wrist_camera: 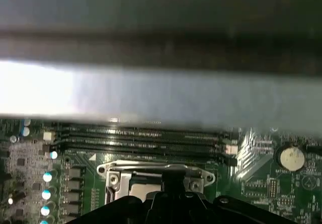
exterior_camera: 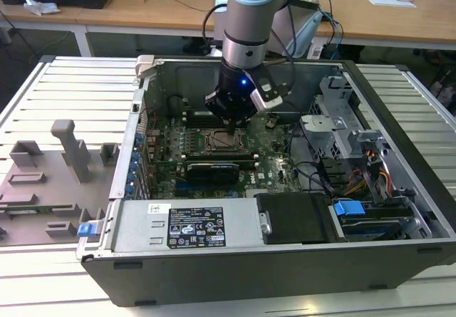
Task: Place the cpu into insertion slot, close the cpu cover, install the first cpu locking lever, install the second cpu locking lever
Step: 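Install the first cpu locking lever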
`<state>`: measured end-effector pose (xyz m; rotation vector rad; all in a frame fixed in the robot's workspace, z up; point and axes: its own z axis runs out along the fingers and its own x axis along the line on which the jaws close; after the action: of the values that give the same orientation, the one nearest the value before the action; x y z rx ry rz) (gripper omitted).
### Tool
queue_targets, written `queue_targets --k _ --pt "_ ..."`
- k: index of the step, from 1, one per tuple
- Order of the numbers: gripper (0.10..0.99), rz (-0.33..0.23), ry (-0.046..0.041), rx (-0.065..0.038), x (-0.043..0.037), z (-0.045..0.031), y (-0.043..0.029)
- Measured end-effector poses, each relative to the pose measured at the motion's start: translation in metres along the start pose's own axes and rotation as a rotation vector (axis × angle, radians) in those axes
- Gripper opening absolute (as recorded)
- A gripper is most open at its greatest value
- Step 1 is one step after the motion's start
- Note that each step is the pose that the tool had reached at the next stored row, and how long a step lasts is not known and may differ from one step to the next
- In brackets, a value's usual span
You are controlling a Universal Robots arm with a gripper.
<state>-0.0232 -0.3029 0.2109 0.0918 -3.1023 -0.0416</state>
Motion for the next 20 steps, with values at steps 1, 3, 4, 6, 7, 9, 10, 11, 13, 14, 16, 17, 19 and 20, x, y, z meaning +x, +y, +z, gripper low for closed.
queue_targets --k 1,3,4,6,7,9,10,11,13,14,16,17,19,20 --pt "0.106 0.0 0.0 0.0 0.0002 -0.0001 -0.0024" --pt "0.106 0.0 0.0 0.001 0.0008 -0.0002 -0.0102" --pt "0.106 0.0 0.0 0.001 0.0011 -0.0004 -0.015" --pt "0.106 0.0 -0.0001 0.001 0.0013 -0.0006 -0.0191" --pt "0.106 0.0 0.0 0.001 0.0015 -0.0024 -0.0199" --pt "0.106 0.0 -0.0002 0.001 0.0017 -0.007 -0.02" --pt "0.106 0.0 -0.0001 0.001 0.0018 -0.0119 -0.02" --pt "0.106 0.0 -0.0002 0.001 0.0019 -0.0151 -0.0199" --pt "0.106 0.0 -0.0002 0.001 0.0023 -0.0241 -0.0196" --pt "0.106 0.0 -0.0002 0.001 0.0024 -0.0268 -0.0195" --pt "0.106 0.0 -0.0002 0.001 0.0026 -0.0333 -0.0194" --pt "0.106 0.0 -0.0002 0.001 0.0027 -0.0354 -0.0193" --pt "0.106 0.0 -0.0003 0.0 0.0028 -0.0394 -0.0191" --pt "0.106 0.0 -0.0003 0.0 0.0028 -0.0395 -0.0191"
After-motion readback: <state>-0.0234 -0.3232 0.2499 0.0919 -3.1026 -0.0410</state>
